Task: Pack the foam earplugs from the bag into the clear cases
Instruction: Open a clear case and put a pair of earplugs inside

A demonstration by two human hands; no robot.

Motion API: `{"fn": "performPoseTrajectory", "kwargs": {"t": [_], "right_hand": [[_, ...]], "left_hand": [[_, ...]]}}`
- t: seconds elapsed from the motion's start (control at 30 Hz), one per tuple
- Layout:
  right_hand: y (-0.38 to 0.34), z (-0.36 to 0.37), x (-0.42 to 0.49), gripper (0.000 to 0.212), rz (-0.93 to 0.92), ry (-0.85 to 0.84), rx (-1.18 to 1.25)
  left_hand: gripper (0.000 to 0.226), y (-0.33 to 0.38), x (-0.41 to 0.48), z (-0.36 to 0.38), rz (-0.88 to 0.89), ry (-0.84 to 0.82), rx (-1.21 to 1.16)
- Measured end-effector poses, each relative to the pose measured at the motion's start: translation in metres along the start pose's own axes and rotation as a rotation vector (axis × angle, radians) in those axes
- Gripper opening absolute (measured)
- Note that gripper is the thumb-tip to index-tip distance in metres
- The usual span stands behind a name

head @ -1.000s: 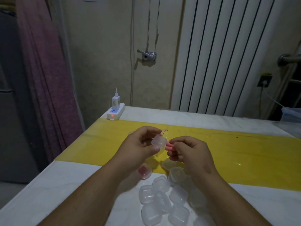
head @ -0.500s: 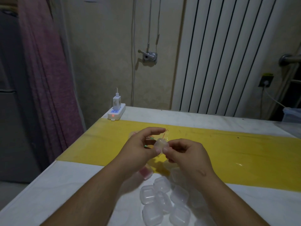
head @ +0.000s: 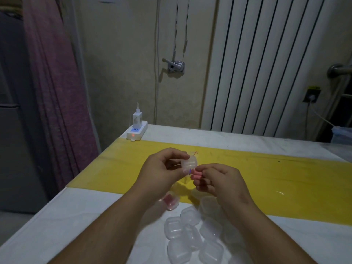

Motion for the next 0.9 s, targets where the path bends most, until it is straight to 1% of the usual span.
{"fn": "performPoseTrajectory", "kwargs": {"t": [0.1, 0.3, 0.43, 0.57, 0.67, 0.77, 0.9], "right_hand": [[0.0006, 0.0041, -0.0026, 0.020, 0.004, -0.058, 0.010], [-0.0003, 0.0039, -0.0022, 0.019, -0.056, -0.056, -0.071], [-0.0026, 0.0047, -0.0039, 0.017, -0.066, -0.056, -0.076], [-0.0042, 0.0043, -0.0049, 0.019, -0.086, -0.040, -0.124], [-0.0043, 0.0042, -0.0049, 0.017, -0.106, -0.046, -0.155], [-0.0058, 0.0036, -0.0033, 0.014, -0.094, -0.048, -0.106], [-0.0060, 0.0044, -0.0020, 0.018, -0.046, -0.041, 0.017]], "left_hand": [[0.029, 0.0013, -0.0011, 0.0016, 0.007, -0.007, -0.006], [0.025, -0.0004, -0.0007, 0.0020, 0.015, 0.011, 0.014], [0.020, -0.0003, -0.0007, 0.0019, 0.080, 0.037, 0.149], [0.019, 0.0001, -0.0020, 0.0036, 0.118, 0.037, 0.200], [0.029, 0.0024, -0.0027, 0.0054, 0.103, 0.006, 0.152], [0.042, 0.0017, -0.0016, 0.0028, 0.041, 0.003, 0.020], [0.051, 0.0025, -0.0011, 0.0001, 0.032, 0.000, 0.032]]}}
Point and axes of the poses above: each hand's wrist, its own x-axis towards the middle knuckle, its own z-axis out of the palm, y = z × x, the point moved 5 cm from there along x, towards the middle knuckle, and after that the axes turned 4 degrees about x, right-handed, at the moved point
